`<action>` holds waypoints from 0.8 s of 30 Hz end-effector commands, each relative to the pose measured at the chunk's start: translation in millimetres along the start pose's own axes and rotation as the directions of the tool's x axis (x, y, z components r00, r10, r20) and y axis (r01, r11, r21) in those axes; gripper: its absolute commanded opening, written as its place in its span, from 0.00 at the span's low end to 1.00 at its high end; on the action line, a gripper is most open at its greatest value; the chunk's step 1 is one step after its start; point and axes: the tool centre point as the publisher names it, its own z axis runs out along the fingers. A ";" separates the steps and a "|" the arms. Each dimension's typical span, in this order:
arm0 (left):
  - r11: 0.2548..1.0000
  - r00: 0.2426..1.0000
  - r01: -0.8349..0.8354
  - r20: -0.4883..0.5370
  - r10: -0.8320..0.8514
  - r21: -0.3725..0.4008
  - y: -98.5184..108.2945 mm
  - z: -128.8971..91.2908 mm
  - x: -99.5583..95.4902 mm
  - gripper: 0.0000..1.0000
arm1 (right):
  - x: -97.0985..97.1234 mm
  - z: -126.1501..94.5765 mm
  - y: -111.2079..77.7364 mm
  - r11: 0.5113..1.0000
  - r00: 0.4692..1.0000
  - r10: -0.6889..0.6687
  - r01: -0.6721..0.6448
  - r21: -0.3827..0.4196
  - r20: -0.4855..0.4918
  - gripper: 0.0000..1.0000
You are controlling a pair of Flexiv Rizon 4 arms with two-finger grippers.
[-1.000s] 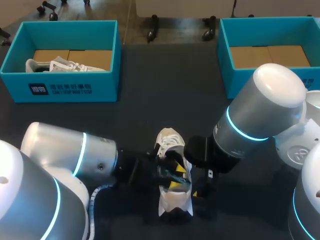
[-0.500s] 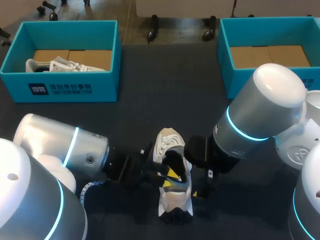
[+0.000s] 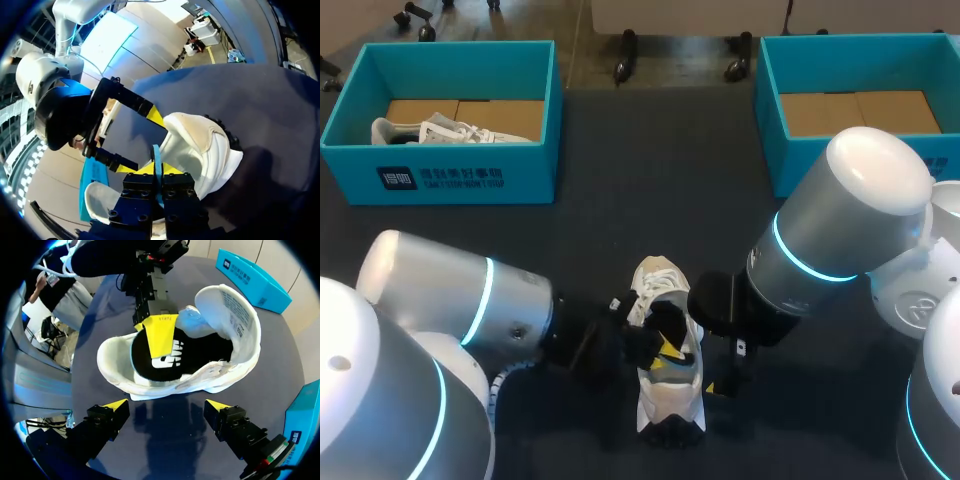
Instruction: Take the shoe out of the shoebox, open the shoe tongue, remove and reinsert the insole, then place the shoe into the shoebox
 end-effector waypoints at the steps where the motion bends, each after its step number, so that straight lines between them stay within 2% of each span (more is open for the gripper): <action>1: 1.000 1.000 -0.003 -0.007 0.003 -0.023 -0.1 10.3 -1.6 0.00 | 1.4 1.0 -1.2 1.000 1.000 -0.001 0.001 -0.003 0.002 1.00; 6: 0.998 0.999 0.045 -0.002 -0.045 0.044 -5.3 3.6 -2.8 0.00 | 1.4 1.0 -1.2 1.000 1.000 -0.001 0.001 -0.003 0.002 1.00; 8: 0.994 0.997 0.073 0.000 -0.073 0.075 -6.9 -0.8 -4.2 0.39 | 1.4 1.0 -1.2 1.000 1.000 -0.001 0.001 -0.003 0.002 1.00; 9: 0.993 0.997 0.082 0.002 -0.082 0.083 -7.4 -3.1 -4.9 0.50 | 1.4 1.0 -1.2 1.000 1.000 -0.001 0.001 -0.003 0.002 1.00; 10: 0.991 0.995 0.097 0.002 -0.098 0.096 -8.1 -5.3 -5.6 0.79 | 1.4 1.0 -1.2 1.000 1.000 -0.001 0.001 -0.003 0.002 1.00; 11: 0.988 0.994 0.107 0.007 -0.109 0.110 -8.8 -7.6 -6.6 0.85 | 1.4 1.0 -1.2 1.000 1.000 -0.001 0.001 -0.003 0.002 1.00; 15: 0.978 0.989 0.142 0.006 -0.145 0.150 -12.4 -15.6 -10.5 0.82 | 1.4 1.0 -1.2 1.000 1.000 -0.001 0.001 -0.003 0.002 1.00; 17: 0.973 0.987 0.158 -0.001 -0.160 0.171 -14.9 -19.6 -12.2 0.73 | 1.4 1.0 -1.2 1.000 1.000 -0.001 0.001 -0.003 0.002 1.00; 24: 0.961 0.984 0.179 -0.051 -0.173 0.209 -23.4 -31.6 -16.7 0.78 | 1.4 1.0 -1.2 1.000 1.000 -0.001 0.001 -0.003 0.002 1.00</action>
